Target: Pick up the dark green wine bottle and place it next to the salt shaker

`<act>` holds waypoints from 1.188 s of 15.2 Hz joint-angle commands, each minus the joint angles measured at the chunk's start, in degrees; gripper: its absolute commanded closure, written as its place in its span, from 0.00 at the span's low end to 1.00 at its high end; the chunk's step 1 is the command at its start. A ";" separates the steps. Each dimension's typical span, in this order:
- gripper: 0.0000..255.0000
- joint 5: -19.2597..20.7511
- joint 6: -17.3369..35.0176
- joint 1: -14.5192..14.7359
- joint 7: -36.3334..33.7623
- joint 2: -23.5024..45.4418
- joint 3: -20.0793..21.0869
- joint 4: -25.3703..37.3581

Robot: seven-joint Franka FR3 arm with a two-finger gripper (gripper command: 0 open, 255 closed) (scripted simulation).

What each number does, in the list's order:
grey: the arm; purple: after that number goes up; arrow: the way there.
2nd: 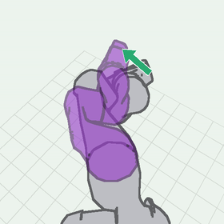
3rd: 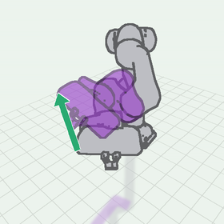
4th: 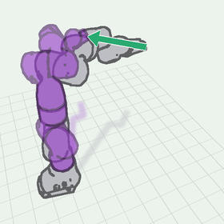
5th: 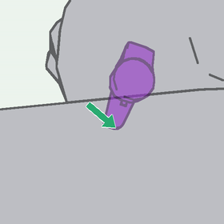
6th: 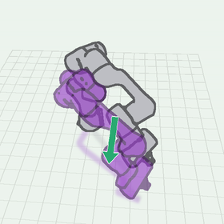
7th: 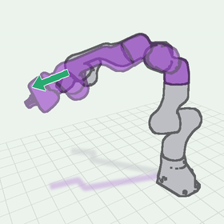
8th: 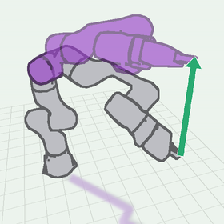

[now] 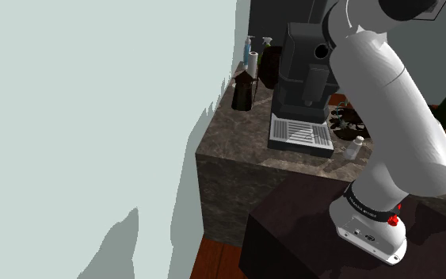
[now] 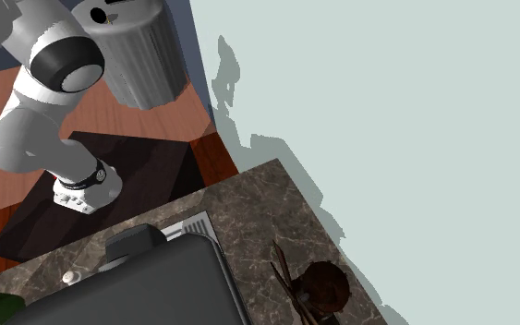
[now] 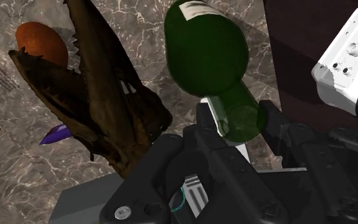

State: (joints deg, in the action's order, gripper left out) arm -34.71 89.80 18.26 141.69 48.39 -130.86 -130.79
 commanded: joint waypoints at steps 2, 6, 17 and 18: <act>1.00 -0.95 2.04 0.22 0.31 0.28 1.14 -2.12; 1.00 -2.22 4.71 0.39 0.72 0.40 2.80 -4.70; 0.00 -2.45 5.34 0.53 0.68 0.33 3.16 -5.21; 0.00 -2.42 5.31 0.52 0.71 0.34 3.11 -5.20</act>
State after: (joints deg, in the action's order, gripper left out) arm -37.13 95.14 18.78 142.39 48.73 -127.76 -135.96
